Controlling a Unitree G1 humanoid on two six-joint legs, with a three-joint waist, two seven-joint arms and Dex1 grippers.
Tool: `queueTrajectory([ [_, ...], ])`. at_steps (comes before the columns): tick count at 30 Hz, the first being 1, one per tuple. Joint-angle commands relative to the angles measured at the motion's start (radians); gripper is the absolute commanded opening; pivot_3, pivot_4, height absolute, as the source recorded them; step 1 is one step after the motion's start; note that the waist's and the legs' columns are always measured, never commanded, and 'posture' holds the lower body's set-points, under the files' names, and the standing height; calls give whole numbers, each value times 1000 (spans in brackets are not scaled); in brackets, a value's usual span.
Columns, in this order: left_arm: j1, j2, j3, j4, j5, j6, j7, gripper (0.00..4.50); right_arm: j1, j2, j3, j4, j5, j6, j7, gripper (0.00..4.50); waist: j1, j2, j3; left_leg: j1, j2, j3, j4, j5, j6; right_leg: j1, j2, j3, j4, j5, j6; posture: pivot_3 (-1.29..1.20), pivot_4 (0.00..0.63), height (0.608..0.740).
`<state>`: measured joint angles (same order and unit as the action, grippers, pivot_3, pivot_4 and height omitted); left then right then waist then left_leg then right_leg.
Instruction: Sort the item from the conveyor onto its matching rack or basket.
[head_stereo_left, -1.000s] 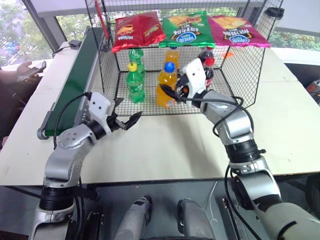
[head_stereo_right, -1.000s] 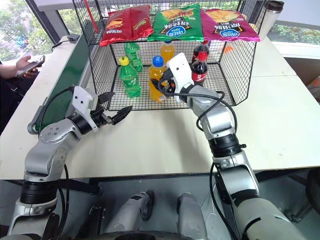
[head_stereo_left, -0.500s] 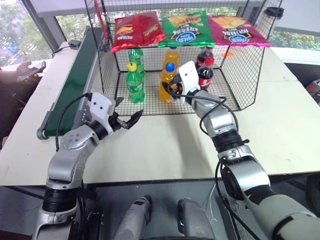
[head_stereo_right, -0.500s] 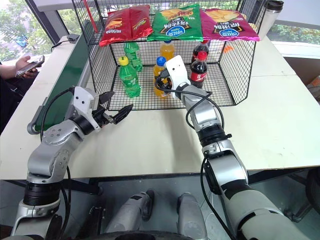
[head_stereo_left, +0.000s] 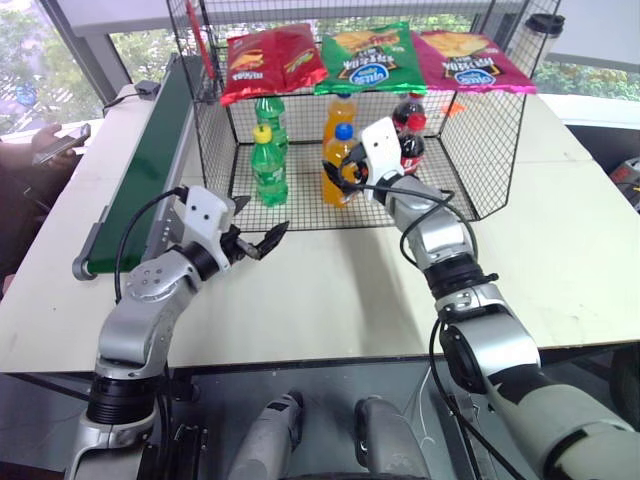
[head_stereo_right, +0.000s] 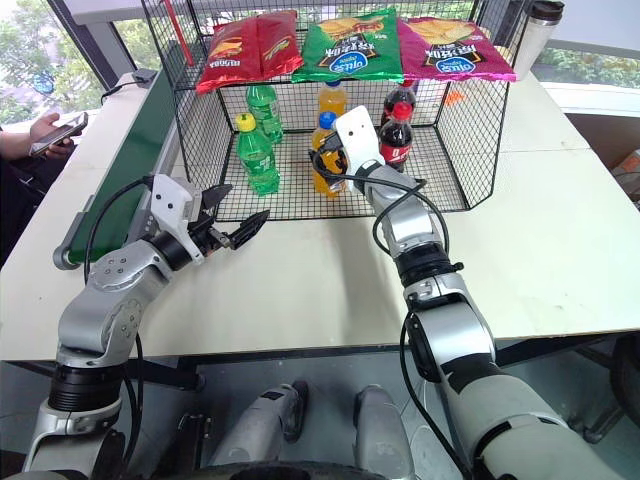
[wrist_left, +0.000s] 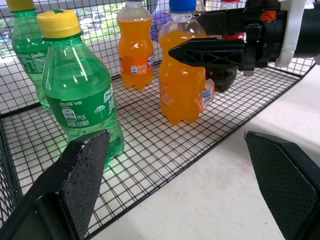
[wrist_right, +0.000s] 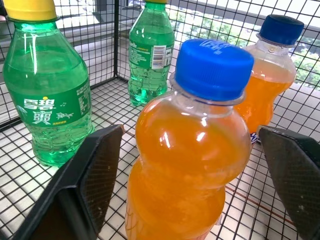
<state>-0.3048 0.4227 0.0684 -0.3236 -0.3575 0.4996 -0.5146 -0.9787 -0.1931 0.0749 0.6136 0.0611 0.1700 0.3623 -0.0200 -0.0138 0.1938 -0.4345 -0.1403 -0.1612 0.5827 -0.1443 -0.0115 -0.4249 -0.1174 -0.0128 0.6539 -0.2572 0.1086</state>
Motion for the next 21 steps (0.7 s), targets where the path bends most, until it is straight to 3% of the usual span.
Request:
queueTrajectory([
  [1,5,6,8,-32,-5,-4,4,4500,-2,-24,-26,-106,11,37,14,4404,0,0,0,0,0,0,0,0,0,0,0,0,0,0,0,0,150,739],
  [5,8,3,4,-30,-3,-7,7,4500,46,-66,-32,-237,19,123,46,4404,2,0,0,0,0,0,0,0,0,0,0,0,0,0,0,0,150,739],
  [11,37,-15,6,-31,19,-20,50,4500,253,-169,6,-601,87,298,214,4404,7,0,0,0,0,1,0,0,0,0,-1,1,0,0,0,0,150,739],
  [15,68,13,-31,3,97,-50,64,4500,377,-154,-23,-747,154,389,205,4404,-1,0,-1,0,2,3,0,0,0,0,-1,2,0,0,0,0,150,739],
  [21,116,13,-36,14,101,-84,31,4500,553,-195,-32,-898,225,490,243,4404,10,0,-1,1,4,4,1,0,0,0,0,2,-1,1,-1,0,150,739],
])
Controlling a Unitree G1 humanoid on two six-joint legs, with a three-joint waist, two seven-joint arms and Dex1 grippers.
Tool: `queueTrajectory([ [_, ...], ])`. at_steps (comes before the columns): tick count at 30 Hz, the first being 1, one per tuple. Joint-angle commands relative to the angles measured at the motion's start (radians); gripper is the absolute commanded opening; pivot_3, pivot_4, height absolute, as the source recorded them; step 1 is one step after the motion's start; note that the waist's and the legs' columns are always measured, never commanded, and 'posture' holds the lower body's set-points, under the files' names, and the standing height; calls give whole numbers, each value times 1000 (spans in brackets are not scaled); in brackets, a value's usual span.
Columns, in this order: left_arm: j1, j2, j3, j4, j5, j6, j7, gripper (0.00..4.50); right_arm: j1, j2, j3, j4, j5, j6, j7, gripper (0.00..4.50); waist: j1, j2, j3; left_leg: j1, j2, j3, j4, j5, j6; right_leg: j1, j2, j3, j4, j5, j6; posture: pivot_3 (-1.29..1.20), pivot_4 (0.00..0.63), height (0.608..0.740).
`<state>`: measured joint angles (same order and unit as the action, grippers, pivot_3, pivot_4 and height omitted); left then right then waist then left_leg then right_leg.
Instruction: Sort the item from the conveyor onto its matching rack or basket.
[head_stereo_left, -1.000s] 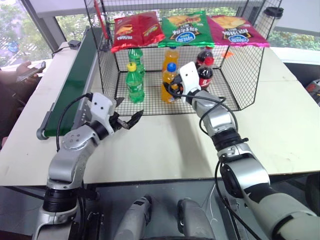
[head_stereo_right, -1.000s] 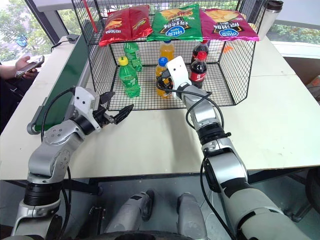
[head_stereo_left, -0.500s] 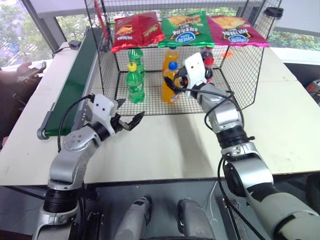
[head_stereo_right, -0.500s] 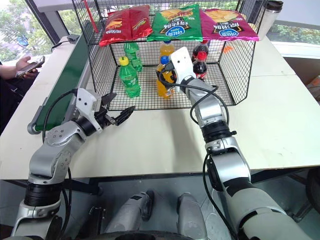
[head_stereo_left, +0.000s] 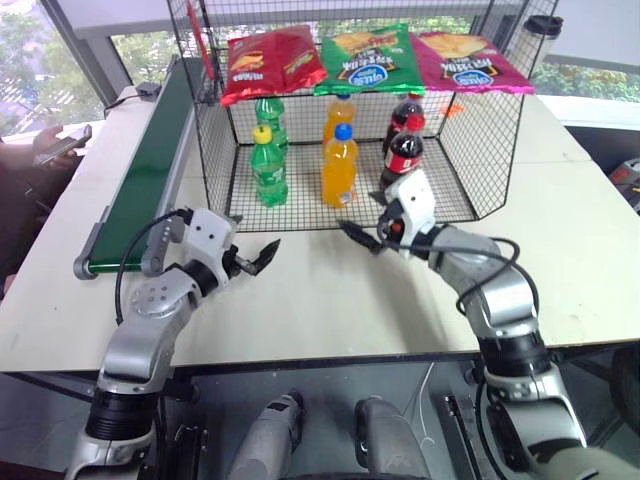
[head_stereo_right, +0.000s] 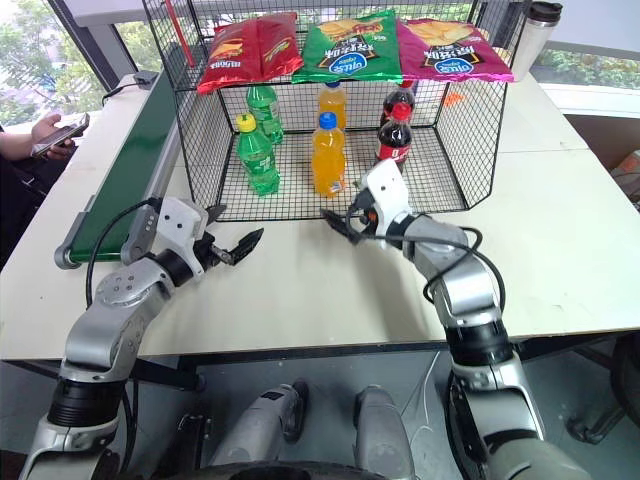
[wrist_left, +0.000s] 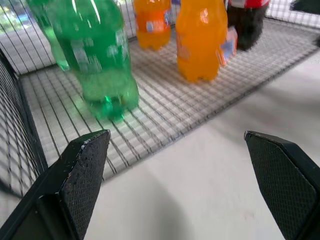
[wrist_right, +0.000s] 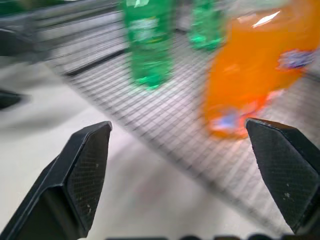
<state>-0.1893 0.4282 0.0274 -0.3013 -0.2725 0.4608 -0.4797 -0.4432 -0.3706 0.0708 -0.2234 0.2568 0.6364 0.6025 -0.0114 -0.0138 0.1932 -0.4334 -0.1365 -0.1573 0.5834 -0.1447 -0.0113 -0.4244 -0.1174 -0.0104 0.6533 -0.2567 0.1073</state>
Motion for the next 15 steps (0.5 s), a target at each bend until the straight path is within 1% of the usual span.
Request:
queueTrajectory([
  [1,2,9,0,2,25,-53,-5,4500,31,-22,-34,-64,36,35,1,4404,2,0,0,0,0,0,1,0,0,0,0,0,0,0,0,0,150,739],
  [8,13,0,-24,27,39,-80,-22,4500,139,-81,-24,-93,52,43,33,4404,1,0,0,0,1,2,1,0,0,1,0,0,-2,1,-2,0,150,739],
  [15,3,-5,-38,46,52,-99,-33,4500,152,-87,-31,-97,66,43,31,4404,0,0,0,0,3,3,2,-1,0,1,1,0,-2,1,-3,0,150,739],
])
